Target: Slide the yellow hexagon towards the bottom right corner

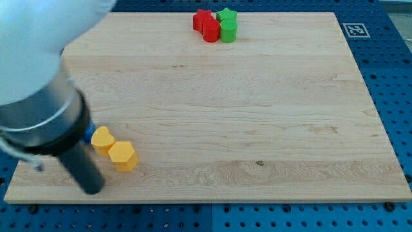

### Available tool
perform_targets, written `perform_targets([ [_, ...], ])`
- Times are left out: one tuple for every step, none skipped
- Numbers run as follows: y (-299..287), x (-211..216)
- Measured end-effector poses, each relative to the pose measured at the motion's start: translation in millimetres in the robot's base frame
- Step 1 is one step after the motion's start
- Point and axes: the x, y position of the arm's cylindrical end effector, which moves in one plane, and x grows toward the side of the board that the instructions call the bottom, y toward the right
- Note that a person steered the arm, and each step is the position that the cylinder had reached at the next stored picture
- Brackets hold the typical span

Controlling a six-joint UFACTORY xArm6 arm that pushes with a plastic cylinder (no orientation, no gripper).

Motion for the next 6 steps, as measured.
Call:
perform_targets([
  [-4.5,-7.7],
  [-4.5,-51.0],
  [-4.5,-51.9],
  [18.0,-48.2],
  [56.2,-44.6],
  [73.4,-44.6],
])
